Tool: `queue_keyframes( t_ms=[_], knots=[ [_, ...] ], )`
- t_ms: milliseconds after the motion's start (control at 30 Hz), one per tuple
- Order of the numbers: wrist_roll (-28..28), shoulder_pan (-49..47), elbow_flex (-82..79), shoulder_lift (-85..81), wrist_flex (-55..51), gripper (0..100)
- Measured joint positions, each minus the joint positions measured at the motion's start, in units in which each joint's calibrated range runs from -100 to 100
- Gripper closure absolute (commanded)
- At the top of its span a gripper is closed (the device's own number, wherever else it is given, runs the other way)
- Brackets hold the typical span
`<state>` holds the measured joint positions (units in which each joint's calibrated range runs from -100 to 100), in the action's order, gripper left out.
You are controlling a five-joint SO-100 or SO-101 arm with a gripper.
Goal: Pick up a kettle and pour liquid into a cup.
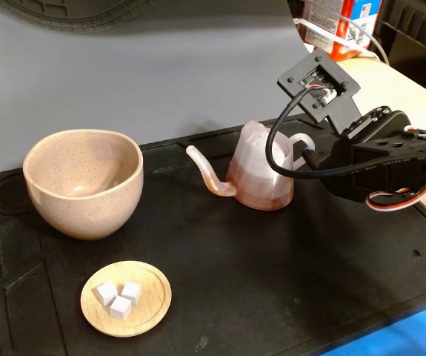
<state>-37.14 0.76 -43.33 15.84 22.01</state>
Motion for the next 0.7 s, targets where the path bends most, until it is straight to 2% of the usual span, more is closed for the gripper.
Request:
queue_keyframes(
  t_ms=[133, 700],
  knots=[
    [2.4, 0.0, 1.4, 0.0, 0.0, 80],
    [2.6, -1.7, 3.4, 0.1, 0.0, 80]
  ],
)
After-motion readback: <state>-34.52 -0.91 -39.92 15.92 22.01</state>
